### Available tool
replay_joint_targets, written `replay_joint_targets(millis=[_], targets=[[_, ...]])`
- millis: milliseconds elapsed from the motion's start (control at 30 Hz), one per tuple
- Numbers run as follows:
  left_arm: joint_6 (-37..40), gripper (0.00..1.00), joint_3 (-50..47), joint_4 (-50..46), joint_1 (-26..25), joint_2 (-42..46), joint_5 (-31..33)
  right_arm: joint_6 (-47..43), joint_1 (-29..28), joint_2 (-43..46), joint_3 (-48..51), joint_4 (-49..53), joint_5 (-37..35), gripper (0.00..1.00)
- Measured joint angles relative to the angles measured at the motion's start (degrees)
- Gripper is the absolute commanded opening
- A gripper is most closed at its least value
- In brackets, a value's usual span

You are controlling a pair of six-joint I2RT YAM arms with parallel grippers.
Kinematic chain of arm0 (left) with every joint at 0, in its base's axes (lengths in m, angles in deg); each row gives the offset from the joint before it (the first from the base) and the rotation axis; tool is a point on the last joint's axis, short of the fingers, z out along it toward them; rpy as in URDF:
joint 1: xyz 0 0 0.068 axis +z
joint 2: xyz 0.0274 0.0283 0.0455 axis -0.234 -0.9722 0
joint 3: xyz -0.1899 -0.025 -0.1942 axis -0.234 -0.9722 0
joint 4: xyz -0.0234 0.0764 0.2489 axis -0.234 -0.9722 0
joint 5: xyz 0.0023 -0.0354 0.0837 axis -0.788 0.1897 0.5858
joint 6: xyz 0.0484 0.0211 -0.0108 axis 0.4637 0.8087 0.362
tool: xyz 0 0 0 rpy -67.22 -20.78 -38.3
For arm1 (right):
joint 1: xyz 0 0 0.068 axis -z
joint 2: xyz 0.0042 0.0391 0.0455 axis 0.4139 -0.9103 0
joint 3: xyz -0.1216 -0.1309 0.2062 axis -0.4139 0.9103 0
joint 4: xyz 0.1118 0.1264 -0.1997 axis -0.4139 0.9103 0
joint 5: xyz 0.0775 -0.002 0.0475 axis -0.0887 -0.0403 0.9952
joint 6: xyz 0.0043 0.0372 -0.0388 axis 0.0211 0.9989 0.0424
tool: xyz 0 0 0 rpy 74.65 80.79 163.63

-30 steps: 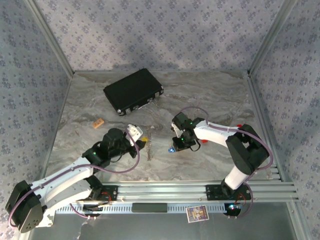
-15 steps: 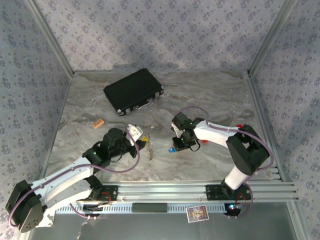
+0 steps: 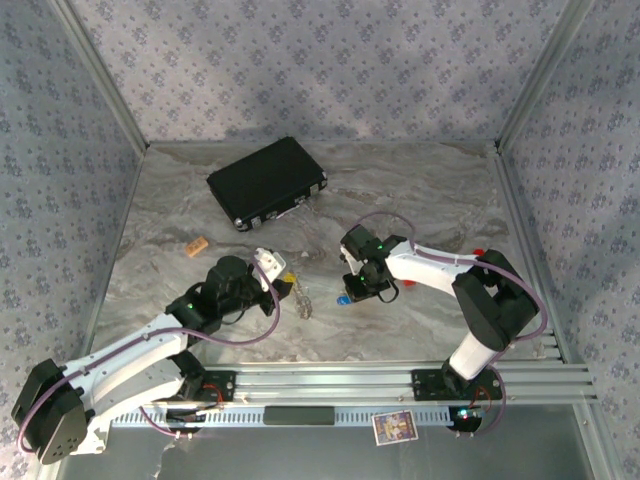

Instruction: Put the keys on the keyring

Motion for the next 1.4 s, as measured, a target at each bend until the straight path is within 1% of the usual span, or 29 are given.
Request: replay_joint_targets(millis=[700, 933, 1133, 1400], targets=[[0.0, 0.0, 0.0, 0.6, 0.0, -0.4, 0.0, 0.0, -0.6, -0.1, -0.1, 1.2, -0.6, 0.16], [0.0, 0.0, 0.0, 0.6, 0.0, -0.4, 0.0, -0.2, -0.9, -0.7, -0.5, 2.0, -0.9, 0.12], [0.0, 0.0, 0.0, 0.5, 0.0, -0.4, 0.0, -0.7, -0.9, -0.7, -0.7, 2.1, -0.9, 0.0], [0.0, 0.0, 0.0, 0.6, 0.0, -0.4, 0.0, -2.4, -1.0, 0.4, -0.8, 2.3, -0.9, 0.0]])
